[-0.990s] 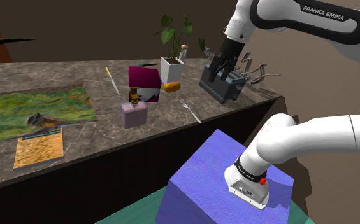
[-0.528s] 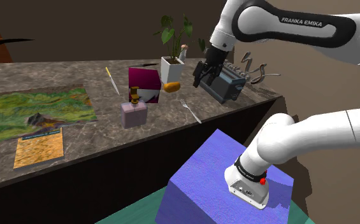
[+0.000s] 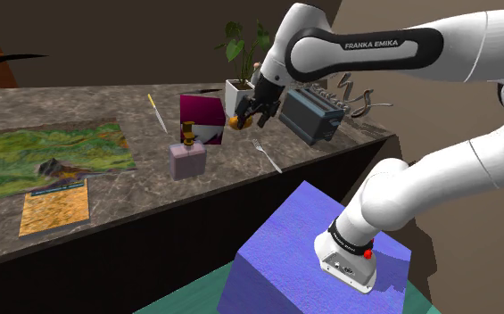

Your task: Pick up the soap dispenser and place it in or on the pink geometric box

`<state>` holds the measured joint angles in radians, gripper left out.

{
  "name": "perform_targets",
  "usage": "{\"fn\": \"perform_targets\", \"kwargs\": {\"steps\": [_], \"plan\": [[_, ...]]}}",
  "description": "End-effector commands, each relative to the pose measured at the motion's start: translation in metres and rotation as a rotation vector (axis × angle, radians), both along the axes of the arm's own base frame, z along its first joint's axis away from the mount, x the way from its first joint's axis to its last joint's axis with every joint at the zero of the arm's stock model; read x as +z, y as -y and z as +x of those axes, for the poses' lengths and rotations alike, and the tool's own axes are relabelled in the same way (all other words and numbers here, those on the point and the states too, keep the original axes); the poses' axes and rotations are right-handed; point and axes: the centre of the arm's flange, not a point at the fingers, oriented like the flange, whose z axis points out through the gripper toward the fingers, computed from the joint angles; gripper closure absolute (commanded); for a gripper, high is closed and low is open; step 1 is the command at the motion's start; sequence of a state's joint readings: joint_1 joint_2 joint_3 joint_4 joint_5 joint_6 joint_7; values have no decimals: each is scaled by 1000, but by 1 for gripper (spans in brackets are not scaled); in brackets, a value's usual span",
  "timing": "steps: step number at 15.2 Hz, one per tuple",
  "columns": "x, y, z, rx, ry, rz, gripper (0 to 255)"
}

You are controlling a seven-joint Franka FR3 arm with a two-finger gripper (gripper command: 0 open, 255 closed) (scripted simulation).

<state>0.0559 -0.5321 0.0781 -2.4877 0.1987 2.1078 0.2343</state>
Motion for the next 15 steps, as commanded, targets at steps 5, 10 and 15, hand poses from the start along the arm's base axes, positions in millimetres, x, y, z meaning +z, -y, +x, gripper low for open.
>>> {"fn": "perform_targets", "kwargs": {"steps": [5,10,15], "plan": [[-37,-38,52,-22,67,18,0],[-64,-69,96,-40,120,33,0],[-87,-86,123,-50,148,41,0]]}}
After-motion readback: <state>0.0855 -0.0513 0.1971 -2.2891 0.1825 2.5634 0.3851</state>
